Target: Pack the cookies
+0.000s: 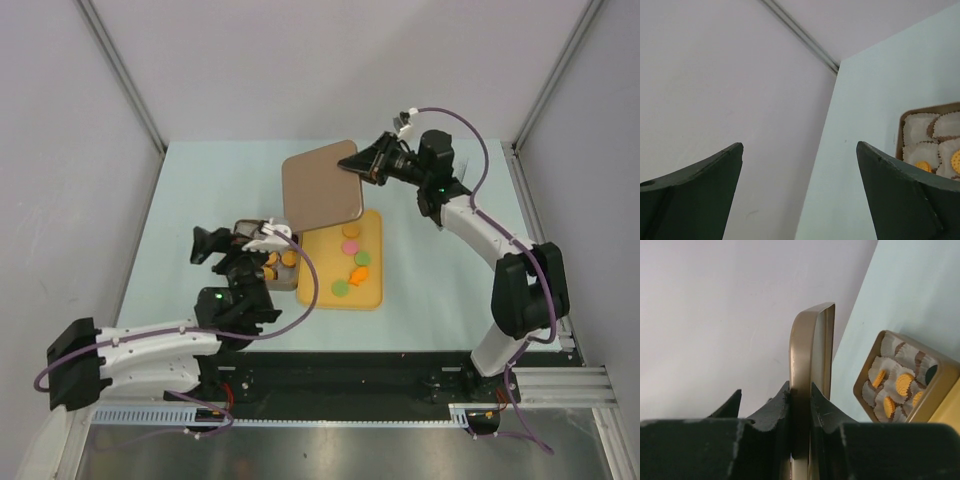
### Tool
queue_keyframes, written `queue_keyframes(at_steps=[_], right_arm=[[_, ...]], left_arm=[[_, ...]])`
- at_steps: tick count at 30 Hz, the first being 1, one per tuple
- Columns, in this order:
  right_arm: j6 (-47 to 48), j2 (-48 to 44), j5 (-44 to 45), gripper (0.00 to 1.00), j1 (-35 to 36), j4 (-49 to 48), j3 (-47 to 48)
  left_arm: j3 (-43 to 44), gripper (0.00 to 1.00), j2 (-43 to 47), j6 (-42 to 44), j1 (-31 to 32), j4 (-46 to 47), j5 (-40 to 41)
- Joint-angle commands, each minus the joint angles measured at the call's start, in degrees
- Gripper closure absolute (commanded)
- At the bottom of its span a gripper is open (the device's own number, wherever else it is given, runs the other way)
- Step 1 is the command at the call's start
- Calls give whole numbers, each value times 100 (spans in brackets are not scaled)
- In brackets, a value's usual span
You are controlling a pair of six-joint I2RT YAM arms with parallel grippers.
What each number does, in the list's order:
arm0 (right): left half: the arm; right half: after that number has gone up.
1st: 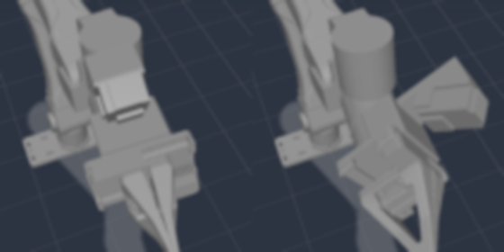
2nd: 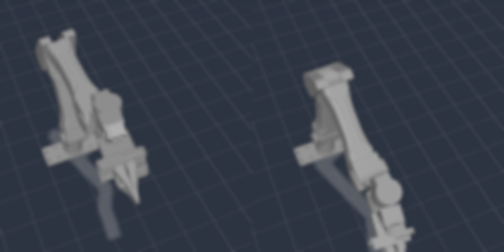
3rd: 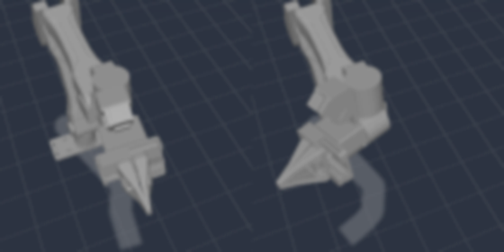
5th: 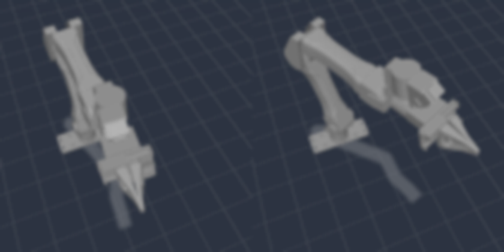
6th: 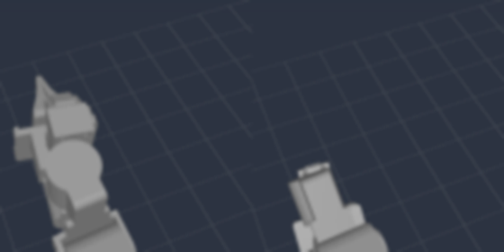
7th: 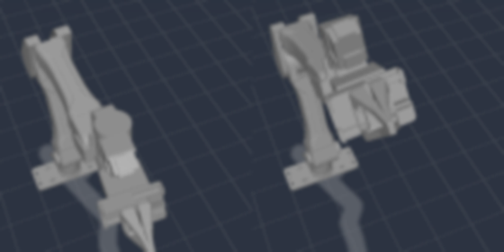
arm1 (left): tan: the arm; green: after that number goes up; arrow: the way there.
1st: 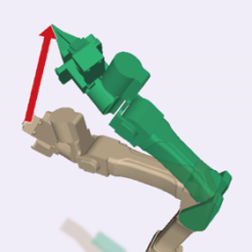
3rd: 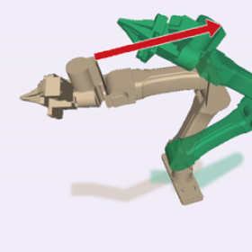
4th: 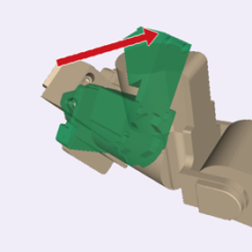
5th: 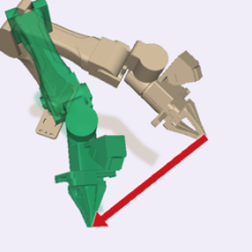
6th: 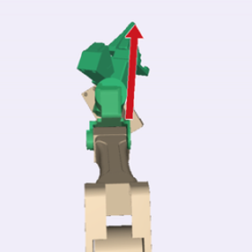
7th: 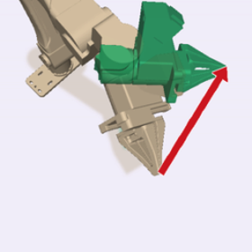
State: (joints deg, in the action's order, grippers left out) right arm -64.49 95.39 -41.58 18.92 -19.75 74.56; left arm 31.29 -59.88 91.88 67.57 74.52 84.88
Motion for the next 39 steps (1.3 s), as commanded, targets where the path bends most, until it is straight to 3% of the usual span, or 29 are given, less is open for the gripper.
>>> queue_keyframes(at_steps=[1,5,9,16,20,24,28,31,32,34,35,36,37,39], right_arm=[[250,198,-158,100,533,-662,85],[779,330,18,100,859,-443,85],[526,638,-245,100,859,-609,76],[384,542,-35,100,754,-811,58],[507,287,97,100,535,-672,58],[867,-38,264,100,271,-110,58],[1254,-416,598,100,16,462,58],[1351,-644,774,100,-195,656,67],[1360,-715,774,100,-256,656,67],[1386,-785,870,100,-406,744,67],[1404,-812,862,100,-441,797,67],[1465,-812,828,100,-494,823,67],[1492,-795,810,100,-512,867,67],[1588,-725,653,100,-521,964,76]], left_arm=[[289,0,547,-741,-445,2453,678],[623,0,653,-662,-508,2453,872],[887,0,679,-548,-464,2462,1022],[1405,0,548,-530,264,2453,1022],[1626,0,-4,-539,397,2453,803],[1924,0,-847,-162,222,2453,319],[2862,0,-1675,-73,-497,2340,-41],[3600,0,-2027,-1343,-910,666,-401],[3804,0,-2063,-1922,-1008,-810,-507],[4652,0,-1958,-4728,-1359,-3220,-997],[5154,0,-1949,-6106,-1526,-6557,-1374],[5673,1,-1984,-8313,-2050,-7722,-2370],[6330,1,-2149,-8935,-2325,-8368,-2632],[6565,0,-2273,-9231,-2773,-8806,-2932]])
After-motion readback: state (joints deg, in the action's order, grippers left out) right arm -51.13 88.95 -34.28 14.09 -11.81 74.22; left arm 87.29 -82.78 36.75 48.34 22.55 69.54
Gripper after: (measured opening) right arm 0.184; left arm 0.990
